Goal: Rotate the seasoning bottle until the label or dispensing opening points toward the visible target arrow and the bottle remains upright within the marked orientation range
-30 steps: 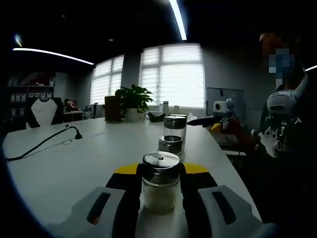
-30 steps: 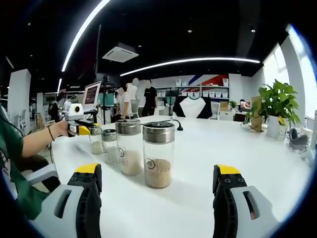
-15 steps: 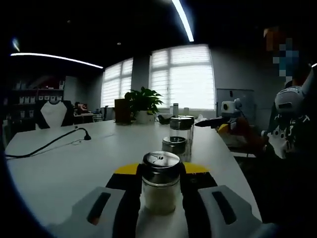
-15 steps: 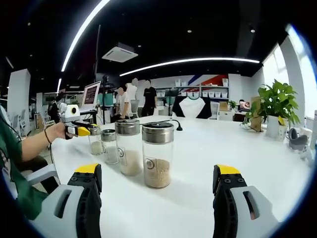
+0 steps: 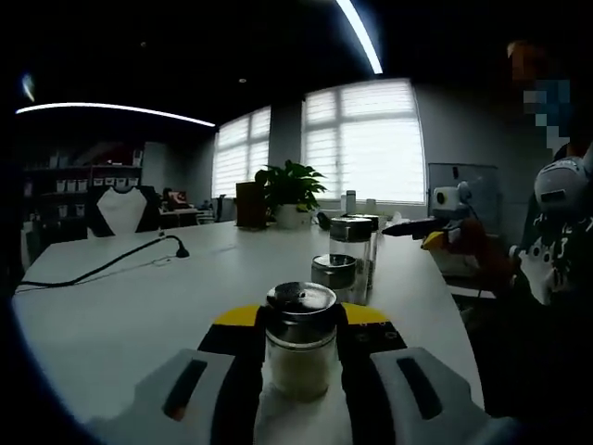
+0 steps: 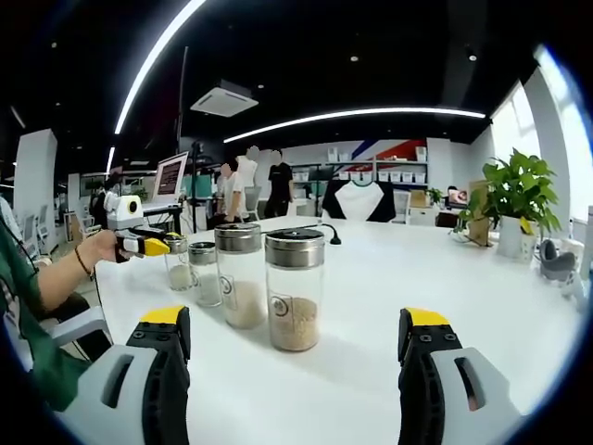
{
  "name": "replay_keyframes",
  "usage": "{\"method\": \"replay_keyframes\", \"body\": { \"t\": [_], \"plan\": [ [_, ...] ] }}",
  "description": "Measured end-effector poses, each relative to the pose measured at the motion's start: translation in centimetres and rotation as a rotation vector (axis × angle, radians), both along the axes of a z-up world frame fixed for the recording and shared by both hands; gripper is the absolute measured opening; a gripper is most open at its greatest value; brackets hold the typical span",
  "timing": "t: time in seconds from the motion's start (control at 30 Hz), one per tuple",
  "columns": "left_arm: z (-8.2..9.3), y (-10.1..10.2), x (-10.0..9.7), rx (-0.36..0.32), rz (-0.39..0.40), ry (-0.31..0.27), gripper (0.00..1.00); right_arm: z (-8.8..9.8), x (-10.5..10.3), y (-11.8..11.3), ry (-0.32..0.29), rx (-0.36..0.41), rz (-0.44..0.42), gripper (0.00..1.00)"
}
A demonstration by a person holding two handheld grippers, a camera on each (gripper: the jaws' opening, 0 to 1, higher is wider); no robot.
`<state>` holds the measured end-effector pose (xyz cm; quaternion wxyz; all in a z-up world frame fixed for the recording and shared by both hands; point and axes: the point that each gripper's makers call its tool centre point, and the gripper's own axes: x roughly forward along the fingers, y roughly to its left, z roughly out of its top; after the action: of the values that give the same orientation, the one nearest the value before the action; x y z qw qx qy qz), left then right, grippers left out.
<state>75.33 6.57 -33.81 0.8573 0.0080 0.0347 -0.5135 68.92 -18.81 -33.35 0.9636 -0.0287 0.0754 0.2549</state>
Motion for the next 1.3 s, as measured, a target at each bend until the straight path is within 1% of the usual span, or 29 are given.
{"method": "replay_keyframes", "body": {
  "t": [0.07,0.53,0.7,0.73,0.77,1.0,1.13,1.2,1.3],
  "plan": [
    [0.0,0.0,0.0,0.002,0.025,-0.008,0.31,0.1,-0.1,0.0,-0.002,-0.001,0.000,0.95],
    [0.0,0.4,0.2,-0.018,0.147,-0.004,0.31,0.0,-0.3,0.2,-0.001,0.002,0.000,0.95],
    [0.0,0.4,0.2,0.000,0.213,-0.003,0.31,0.2,-0.4,0.1,-0.005,0.004,-0.005,0.95],
    [0.0,0.3,0.1,0.017,0.223,-0.007,0.31,0.2,-0.4,0.0,-0.005,0.005,-0.006,0.95],
    [0.0,0.4,0.2,0.013,0.236,0.003,0.31,0.2,-0.4,0.0,-0.004,0.010,-0.008,0.95],
    [0.0,0.4,0.1,0.005,0.307,-0.007,0.31,0.2,-0.4,-0.1,-0.008,0.011,-0.010,0.95],
    [0.0,0.5,0.1,0.000,0.341,0.003,0.31,0.2,-0.5,0.2,-0.012,0.007,0.000,0.96],
    [0.0,0.4,0.2,0.003,0.362,0.001,0.31,0.7,-0.7,0.7,-0.036,0.019,0.028,0.96],
    [-0.1,0.4,0.3,-0.002,0.394,-0.001,0.31,1.2,-0.7,0.8,-0.057,0.008,0.034,0.97]
  ]
}}
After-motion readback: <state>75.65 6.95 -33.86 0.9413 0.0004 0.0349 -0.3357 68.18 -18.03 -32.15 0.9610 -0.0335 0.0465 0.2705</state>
